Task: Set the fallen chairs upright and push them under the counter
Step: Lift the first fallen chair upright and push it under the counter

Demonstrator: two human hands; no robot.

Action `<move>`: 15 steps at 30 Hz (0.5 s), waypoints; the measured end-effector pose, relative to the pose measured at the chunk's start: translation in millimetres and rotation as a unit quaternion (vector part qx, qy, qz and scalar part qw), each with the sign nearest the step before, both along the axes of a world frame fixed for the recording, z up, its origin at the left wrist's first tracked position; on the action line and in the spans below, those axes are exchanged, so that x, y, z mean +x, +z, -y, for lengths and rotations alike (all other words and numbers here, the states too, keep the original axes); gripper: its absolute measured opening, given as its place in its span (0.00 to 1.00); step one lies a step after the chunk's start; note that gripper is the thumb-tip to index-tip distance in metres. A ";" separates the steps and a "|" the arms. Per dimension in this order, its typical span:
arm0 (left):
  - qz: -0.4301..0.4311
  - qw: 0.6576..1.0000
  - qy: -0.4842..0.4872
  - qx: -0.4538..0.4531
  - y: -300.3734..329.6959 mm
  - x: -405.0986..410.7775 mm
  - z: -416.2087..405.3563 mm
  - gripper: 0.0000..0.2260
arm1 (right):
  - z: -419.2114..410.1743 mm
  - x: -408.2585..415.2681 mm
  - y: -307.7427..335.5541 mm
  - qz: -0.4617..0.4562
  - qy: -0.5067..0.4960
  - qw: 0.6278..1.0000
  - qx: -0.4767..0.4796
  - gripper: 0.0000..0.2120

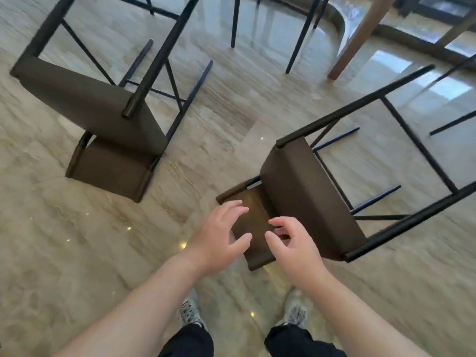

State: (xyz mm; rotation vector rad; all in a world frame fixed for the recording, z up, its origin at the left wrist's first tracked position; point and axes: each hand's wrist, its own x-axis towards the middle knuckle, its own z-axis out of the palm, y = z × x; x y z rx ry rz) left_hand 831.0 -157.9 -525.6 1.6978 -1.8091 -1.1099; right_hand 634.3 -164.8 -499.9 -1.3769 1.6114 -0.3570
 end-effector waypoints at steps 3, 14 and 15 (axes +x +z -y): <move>0.071 0.996 -0.051 -0.004 -75.9 13.6 2.4 0.29 | -7.1 9.3 -74.6 -0.046 0.034 0.998 -0.008 0.15; 0.267 0.926 -0.268 0.011 -402.0 -1.1 39.7 0.31 | -27.5 -10.9 -387.8 -0.182 0.111 0.977 0.025 0.24; 0.290 0.914 -0.285 0.007 -427.6 -1.4 42.0 0.31 | -29.4 -10.9 -413.2 -0.194 0.111 0.974 0.025 0.25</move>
